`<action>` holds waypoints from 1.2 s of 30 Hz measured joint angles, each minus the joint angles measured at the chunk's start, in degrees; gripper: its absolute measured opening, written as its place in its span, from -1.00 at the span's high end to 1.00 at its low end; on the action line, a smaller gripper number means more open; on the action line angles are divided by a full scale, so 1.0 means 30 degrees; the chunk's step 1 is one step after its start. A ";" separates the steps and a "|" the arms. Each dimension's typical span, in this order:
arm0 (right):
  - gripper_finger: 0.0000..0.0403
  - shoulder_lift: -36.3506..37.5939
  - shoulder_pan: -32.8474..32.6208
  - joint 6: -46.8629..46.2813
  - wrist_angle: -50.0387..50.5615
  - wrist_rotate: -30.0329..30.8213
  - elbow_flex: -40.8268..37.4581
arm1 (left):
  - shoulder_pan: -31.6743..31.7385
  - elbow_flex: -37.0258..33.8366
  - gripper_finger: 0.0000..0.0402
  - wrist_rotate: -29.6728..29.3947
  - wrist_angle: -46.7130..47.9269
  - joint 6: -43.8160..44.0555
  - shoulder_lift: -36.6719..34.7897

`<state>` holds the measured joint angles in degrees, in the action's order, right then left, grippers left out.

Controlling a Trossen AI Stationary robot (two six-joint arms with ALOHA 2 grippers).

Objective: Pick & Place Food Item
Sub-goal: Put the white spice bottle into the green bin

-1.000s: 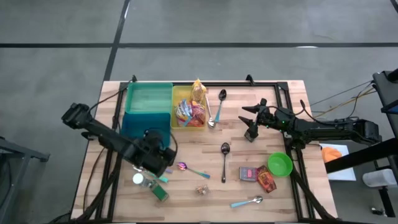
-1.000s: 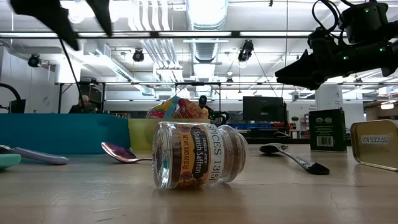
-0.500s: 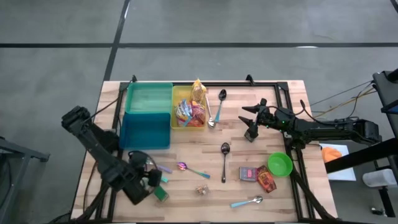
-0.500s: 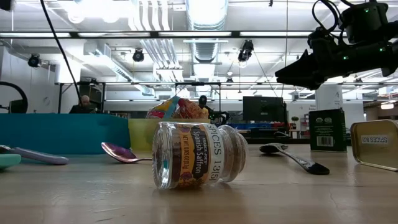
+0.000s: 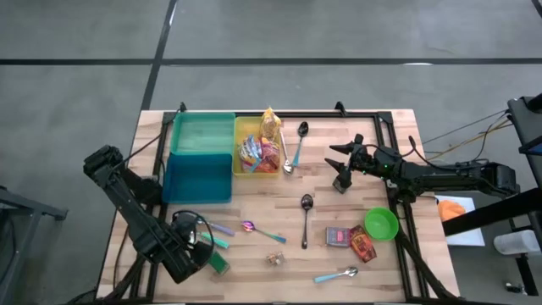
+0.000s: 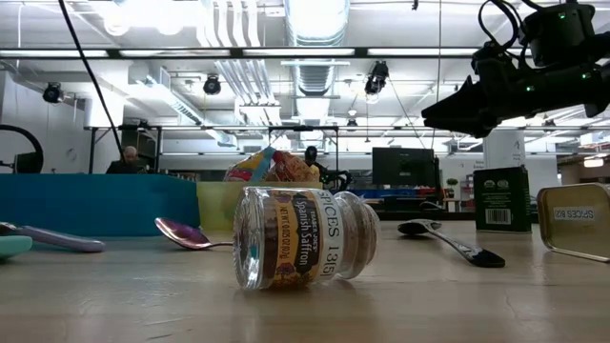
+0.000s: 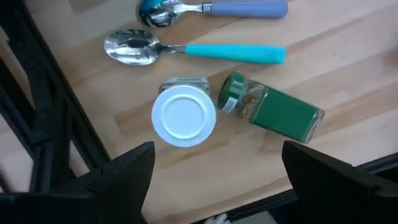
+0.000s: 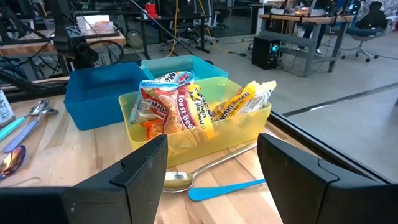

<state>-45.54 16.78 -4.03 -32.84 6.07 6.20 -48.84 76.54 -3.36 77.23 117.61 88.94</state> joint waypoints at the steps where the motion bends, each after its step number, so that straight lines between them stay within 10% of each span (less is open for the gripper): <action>1: -0.22 0.0000 -0.0003 0.0000 -0.0006 0.0007 0.0000 | -0.0015 -0.0086 -0.77 0.0000 -0.0007 -0.0031 -0.0004; 36: -0.22 0.0007 -0.0003 0.0000 0.0000 0.0001 0.0000 | -0.0204 -0.6405 -0.77 0.0613 -0.5904 -0.0856 -0.0004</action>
<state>-45.52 16.78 -4.03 -32.84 6.07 6.20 -49.45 57.33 -1.52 59.52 115.04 88.92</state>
